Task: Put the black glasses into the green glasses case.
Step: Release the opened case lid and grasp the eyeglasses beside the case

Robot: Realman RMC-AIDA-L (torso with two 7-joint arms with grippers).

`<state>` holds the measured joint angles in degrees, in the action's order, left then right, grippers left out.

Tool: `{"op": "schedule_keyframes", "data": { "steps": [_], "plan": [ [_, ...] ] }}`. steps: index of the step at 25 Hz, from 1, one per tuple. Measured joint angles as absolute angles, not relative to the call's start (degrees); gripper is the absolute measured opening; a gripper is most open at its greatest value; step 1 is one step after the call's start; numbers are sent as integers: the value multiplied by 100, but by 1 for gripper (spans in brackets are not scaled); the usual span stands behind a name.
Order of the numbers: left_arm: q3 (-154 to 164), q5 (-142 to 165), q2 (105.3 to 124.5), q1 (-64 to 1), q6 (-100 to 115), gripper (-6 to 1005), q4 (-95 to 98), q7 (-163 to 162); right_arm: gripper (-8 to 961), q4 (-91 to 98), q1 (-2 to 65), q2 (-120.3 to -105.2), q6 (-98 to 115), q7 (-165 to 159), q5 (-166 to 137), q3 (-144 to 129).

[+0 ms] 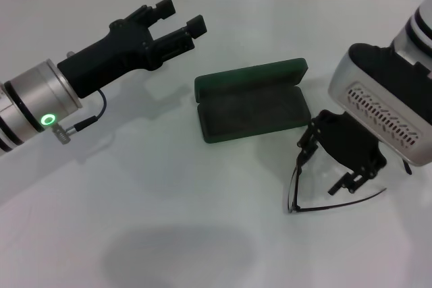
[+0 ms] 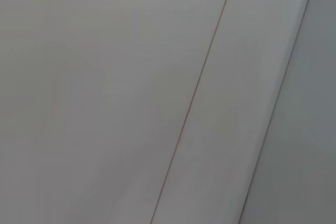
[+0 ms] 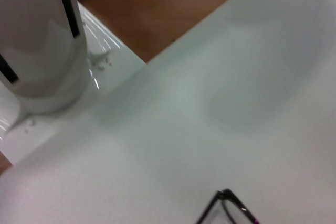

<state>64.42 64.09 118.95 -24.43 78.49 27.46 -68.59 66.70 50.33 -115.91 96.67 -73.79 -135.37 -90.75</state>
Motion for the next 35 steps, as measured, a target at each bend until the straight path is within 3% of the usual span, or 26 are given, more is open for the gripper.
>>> {"op": "schedule_keyframes", "data": {
  "steps": [22,35],
  "plan": [
    [6442,6425,11865,-2446,7849,893,2733,-6846,584,6417,5106,-11619,8203,-7678,-13793,-10303],
    [6442,6425,11865,-2410,7849,893,2733,-6785,512,6227,5138,-11618,7947,-7784,-13637,-10532]
  ]
}}
